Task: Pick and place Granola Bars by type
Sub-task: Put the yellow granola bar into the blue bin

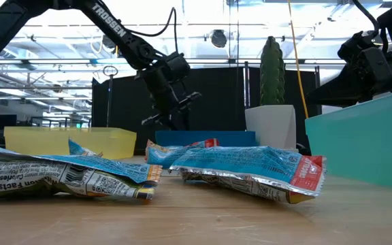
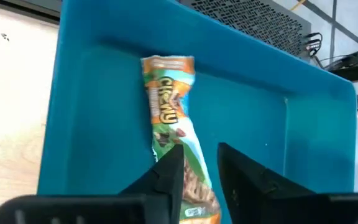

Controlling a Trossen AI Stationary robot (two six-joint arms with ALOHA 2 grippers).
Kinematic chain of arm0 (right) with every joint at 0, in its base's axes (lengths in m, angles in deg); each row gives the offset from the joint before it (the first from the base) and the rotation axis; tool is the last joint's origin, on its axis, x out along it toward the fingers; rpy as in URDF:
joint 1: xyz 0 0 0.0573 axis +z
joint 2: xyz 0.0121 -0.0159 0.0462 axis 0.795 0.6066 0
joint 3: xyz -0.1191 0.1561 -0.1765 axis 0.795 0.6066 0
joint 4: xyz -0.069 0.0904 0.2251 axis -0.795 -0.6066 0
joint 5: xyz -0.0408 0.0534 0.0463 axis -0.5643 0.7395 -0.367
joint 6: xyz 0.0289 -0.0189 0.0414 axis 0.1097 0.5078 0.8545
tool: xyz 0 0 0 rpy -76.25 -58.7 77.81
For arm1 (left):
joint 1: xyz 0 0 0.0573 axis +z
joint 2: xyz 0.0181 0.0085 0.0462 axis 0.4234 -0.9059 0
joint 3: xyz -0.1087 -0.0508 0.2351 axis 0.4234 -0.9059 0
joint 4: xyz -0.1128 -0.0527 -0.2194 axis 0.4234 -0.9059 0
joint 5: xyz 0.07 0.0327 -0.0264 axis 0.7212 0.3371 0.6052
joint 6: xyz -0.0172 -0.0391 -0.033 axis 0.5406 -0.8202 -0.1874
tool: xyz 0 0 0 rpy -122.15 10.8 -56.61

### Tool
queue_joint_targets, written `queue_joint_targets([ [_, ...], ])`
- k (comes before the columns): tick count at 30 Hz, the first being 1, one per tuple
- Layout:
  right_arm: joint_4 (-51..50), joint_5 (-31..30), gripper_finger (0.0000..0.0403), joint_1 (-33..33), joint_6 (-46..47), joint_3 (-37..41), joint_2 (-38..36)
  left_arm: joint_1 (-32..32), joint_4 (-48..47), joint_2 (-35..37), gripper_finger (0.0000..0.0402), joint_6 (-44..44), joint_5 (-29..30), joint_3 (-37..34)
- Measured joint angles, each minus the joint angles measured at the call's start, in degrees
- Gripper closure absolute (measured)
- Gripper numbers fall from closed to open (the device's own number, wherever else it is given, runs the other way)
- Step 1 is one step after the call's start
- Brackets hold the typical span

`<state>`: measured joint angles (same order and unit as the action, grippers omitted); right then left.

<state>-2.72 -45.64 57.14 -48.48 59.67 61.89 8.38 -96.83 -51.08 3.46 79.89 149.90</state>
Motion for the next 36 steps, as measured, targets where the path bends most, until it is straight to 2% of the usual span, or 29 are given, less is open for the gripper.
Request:
queue_joint_targets([
  [7, -0.01, 0.01, 0.0245, 0.00, 0.00, 0.01, 0.00, 0.02, 0.57, 0.00, 0.0261, 0.48, 0.02, 0.00],
  [11, 0.00, -0.01, 0.0245, 0.00, 0.00, 0.00, 0.00, 0.02, 4.74, 0.00, 0.0236, 1.04, -0.68, 0.00],
  [15, -0.01, 0.00, 0.0245, 0.00, 0.00, 0.01, 0.00, 0.02, 10.99, 0.00, 0.0209, 2.76, -3.21, 0.25],
  [19, 0.00, -0.01, 0.0245, 0.01, 0.00, 0.01, 0.00, 0.02, 12.67, 0.00, 0.0185, 6.35, -6.74, 1.61],
  [27, 0.00, 0.01, 0.0245, 0.01, 0.00, 0.01, 0.00, -0.97, 13.46, 1.74, 0.0146, 22.92, -19.70, 4.59],
  [33, 0.00, 0.01, 0.0245, 0.01, 0.00, 0.01, 0.00, -2.40, 12.94, 7.44, 0.0123, 37.08, -27.46, 4.68],
  [36, -0.01, -0.01, 0.0245, -0.01, 0.02, 0.00, 0.00, -3.24, 11.18, 11.72, 0.0118, 45.50, -29.35, 4.70],
])
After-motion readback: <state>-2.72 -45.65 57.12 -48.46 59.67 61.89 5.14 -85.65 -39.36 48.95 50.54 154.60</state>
